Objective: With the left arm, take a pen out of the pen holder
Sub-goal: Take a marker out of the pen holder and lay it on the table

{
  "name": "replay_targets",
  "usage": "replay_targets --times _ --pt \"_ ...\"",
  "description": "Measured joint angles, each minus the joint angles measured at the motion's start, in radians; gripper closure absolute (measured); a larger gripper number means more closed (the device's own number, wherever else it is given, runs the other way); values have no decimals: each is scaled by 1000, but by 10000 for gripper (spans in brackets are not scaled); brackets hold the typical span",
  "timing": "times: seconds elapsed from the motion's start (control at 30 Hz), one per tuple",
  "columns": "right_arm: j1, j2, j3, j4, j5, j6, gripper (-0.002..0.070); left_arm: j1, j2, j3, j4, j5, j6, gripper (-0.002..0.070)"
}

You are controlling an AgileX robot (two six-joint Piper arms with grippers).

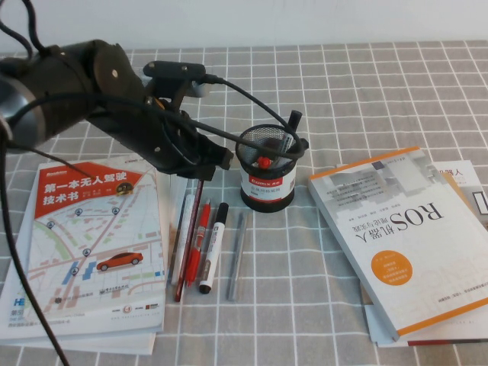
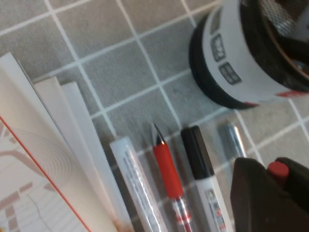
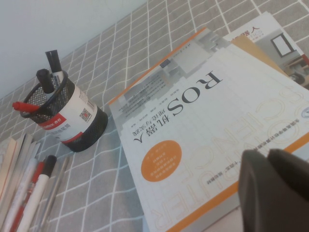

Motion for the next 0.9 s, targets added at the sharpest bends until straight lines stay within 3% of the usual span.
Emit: replay_targets --times 0.7,0.9 --pt "0 0 0 0 0 0 689 27 164 0 18 -190 -178 644" --pt "0 0 0 0 0 0 689 38 164 0 16 -218 -182 567"
